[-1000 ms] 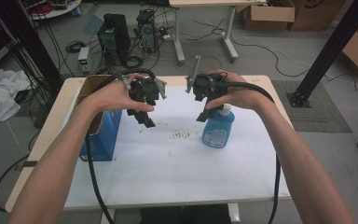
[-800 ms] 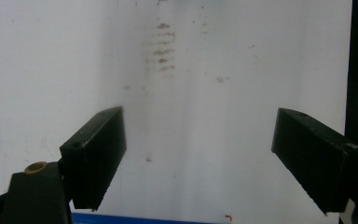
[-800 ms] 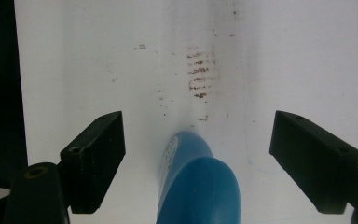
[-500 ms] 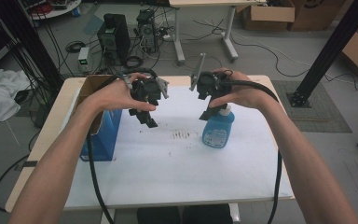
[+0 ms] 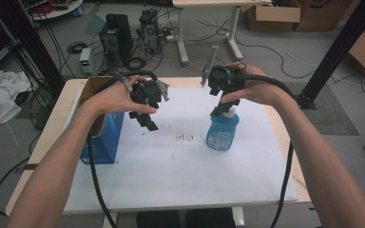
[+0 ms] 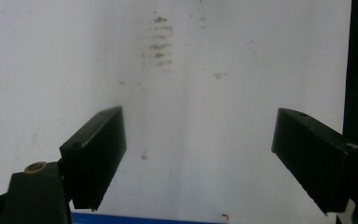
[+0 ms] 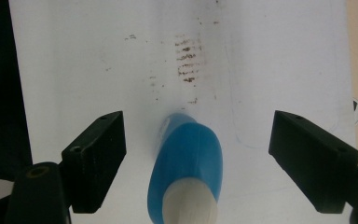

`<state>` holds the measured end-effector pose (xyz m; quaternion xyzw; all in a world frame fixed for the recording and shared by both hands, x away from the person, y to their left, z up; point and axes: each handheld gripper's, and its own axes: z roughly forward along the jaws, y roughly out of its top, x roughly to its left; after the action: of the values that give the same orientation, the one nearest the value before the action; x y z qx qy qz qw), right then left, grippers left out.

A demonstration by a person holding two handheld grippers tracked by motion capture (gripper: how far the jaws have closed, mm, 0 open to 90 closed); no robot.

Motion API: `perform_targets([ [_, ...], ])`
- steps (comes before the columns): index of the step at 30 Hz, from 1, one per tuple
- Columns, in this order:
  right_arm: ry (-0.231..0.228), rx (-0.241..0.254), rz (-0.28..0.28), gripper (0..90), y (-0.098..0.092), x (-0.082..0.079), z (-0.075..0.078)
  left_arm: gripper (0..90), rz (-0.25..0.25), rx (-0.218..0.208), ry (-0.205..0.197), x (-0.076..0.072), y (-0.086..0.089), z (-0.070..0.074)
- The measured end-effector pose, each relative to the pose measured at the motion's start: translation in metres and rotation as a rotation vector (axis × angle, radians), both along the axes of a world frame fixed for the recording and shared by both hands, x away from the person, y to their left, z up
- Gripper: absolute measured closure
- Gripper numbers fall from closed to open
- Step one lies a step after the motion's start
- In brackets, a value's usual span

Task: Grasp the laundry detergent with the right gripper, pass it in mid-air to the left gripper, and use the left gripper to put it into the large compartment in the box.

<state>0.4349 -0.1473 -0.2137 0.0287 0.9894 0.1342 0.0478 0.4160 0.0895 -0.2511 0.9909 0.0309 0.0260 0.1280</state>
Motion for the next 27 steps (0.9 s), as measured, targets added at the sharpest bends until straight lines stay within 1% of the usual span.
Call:
perform_targets([
  [3,0.001,0.028,-0.016,18.8,-0.009,-0.001,0.008,18.4,0.002,-0.003,-0.002,-0.001,0.000,0.001],
  [6,-0.001,0.034,-0.026,18.8,-0.017,-0.005,0.013,18.3,0.002,0.006,-0.001,-0.001,-0.001,0.001],
  [10,-0.005,0.009,-0.050,19.0,-0.026,-0.010,0.016,18.3,0.003,0.010,-0.001,-0.002,-0.002,0.001],
  [11,-0.013,-0.003,-0.070,18.9,-0.030,-0.012,0.017,18.3,0.004,0.009,-0.002,-0.001,-0.002,0.000],
  [12,-0.013,-0.003,-0.070,18.9,-0.030,-0.012,0.017,18.3,0.003,0.012,0.000,-0.001,-0.002,0.000],
  [13,-0.013,-0.016,-0.088,19.0,-0.033,-0.013,0.018,18.4,0.005,0.016,-0.002,-0.001,-0.002,0.000],
  [15,-0.014,-0.028,-0.099,19.0,-0.036,-0.014,0.017,18.4,0.006,0.019,0.001,-0.001,-0.002,-0.001],
  [18,-0.012,-0.032,-0.109,19.1,-0.041,-0.016,0.015,18.4,0.007,0.021,0.000,-0.001,-0.002,-0.002],
  [20,-0.016,-0.037,-0.131,19.0,-0.047,-0.017,0.011,18.4,0.009,0.022,0.000,-0.001,-0.001,-0.002],
  [21,-0.016,-0.037,-0.131,19.0,-0.047,-0.017,0.011,18.4,0.009,0.022,0.000,-0.001,-0.001,-0.002],
  [22,-0.015,-0.031,-0.148,18.9,-0.052,-0.016,0.008,18.4,0.009,0.023,-0.002,-0.001,-0.001,-0.002],
  [23,-0.015,-0.031,-0.148,18.9,-0.052,-0.016,0.008,18.4,0.011,0.025,-0.004,-0.001,-0.001,-0.002],
  [26,-0.006,-0.020,-0.176,18.9,-0.061,-0.015,0.002,18.4,0.009,0.028,-0.004,-0.001,-0.001,-0.002],
  [27,-0.001,-0.015,-0.187,18.9,-0.064,-0.015,0.000,18.4,0.012,0.024,-0.004,-0.001,0.000,-0.002],
])
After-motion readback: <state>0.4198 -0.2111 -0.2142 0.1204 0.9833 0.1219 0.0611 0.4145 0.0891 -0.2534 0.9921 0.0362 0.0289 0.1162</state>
